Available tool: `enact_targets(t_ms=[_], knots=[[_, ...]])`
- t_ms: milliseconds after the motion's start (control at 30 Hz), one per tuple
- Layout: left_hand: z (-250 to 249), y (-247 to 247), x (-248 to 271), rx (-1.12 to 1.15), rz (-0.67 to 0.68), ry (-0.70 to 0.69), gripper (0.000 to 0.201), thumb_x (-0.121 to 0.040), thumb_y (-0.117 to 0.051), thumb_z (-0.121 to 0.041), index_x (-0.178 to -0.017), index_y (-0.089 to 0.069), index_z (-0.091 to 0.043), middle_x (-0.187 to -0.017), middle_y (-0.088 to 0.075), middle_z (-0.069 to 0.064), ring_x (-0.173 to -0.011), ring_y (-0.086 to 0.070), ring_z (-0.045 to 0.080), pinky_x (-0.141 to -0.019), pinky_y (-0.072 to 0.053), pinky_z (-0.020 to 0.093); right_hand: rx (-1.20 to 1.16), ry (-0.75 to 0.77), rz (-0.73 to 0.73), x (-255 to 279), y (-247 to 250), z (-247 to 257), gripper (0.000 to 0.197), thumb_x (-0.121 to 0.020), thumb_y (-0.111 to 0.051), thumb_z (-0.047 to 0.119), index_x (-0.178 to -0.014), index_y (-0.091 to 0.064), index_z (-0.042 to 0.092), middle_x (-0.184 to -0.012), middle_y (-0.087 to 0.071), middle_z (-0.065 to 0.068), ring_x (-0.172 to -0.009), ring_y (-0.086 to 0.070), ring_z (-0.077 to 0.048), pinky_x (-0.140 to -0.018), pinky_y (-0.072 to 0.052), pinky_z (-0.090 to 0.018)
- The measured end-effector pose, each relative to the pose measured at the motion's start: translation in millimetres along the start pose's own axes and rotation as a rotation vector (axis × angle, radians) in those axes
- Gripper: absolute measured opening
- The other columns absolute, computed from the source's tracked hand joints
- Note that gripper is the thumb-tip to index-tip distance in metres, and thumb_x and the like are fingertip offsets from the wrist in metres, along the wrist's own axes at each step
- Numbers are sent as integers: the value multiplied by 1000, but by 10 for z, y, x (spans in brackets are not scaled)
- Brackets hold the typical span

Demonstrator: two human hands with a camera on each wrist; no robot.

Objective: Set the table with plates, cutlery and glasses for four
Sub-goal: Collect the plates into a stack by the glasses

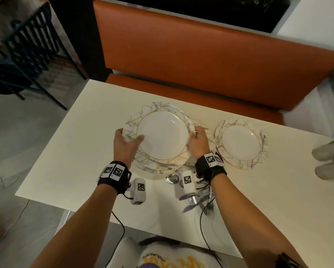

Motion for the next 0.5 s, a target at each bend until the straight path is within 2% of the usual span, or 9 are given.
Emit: enact_targets(t_ms=[33,100,133,200,267,333,433,467,500], knots=[[13,3,-6,-2,-6,-11,66,-89,-81,-21,-142,-44,-11,-124,-57,-4,-112,-57,16,-90,-45,20,-17,0,24,25,-7,14,37,-103,-44,19,-141,-43,20,-123,-58,-1,-105,-58,-19,-96,-47,-34],[24,18,-20,32,10,3,72,-84,-81,-32,-144,-45,-14,-137,-57,1,-125,-57,22,-104,-49,36,-49,28,67,24,1,45,42,-102,-48,28,-143,-40,29,-131,-55,2,-109,-60,-18,-98,-52,-40],[43,23,-35,40,16,8,77,-79,-81,-40,-144,-46,-17,-141,-59,3,-128,-58,26,-108,-50,45,-42,51,97,12,17,78,45,-102,-49,32,-145,-38,31,-133,-51,5,-116,-56,-16,-102,-49,-40],[180,30,-144,50,36,11,85,-71,-82,-50,-144,-48,-23,-143,-60,3,-131,-58,27,-110,-50,52,33,109,152,-54,39,136,47,-102,-47,33,-149,-40,27,-143,-49,6,-128,-49,-15,-108,-43,-39],[132,19,-125,81,50,19,75,-71,-84,-48,-137,-55,-27,-138,-65,1,-128,-62,25,-108,-51,53,81,137,174,-113,50,172,48,-99,-48,30,-146,-46,22,-145,-52,0,-130,-51,-22,-108,-44,-42],[35,-2,-72,172,62,27,62,-74,-88,-42,-128,-61,-28,-127,-71,1,-118,-69,24,-103,-55,53,60,106,144,-167,52,138,47,-96,-51,31,-142,-50,21,-139,-58,-3,-125,-55,-25,-106,-47,-45],[-47,-65,-14,425,65,123,71,-80,-89,-36,-138,-56,-14,-122,-74,8,-109,-74,22,-95,-60,43,-66,17,55,-217,36,75,49,-88,-54,38,-136,-51,28,-128,-64,-3,-114,-63,-28,-99,-52,-52],[-70,-92,9,470,76,137,66,-85,-85,-34,-137,-56,-7,-119,-75,9,-104,-76,18,-91,-62,38,-107,7,25,-215,23,78,49,-89,-55,37,-137,-49,29,-129,-63,-2,-114,-63,-27,-100,-52,-52],[-77,-135,13,496,82,146,64,-86,-84,-35,-137,-57,-6,-120,-75,8,-105,-75,15,-93,-61,38,-129,6,1,-195,8,101,49,-92,-55,33,-140,-47,27,-132,-61,0,-117,-62,-26,-102,-51,-49]])
Point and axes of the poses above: each hand's wrist, its own x-axis away from the middle knuckle, its own y-axis out of the back of the hand, z = x × y, the point moved 3 cm from there along -x, towards the middle knuckle
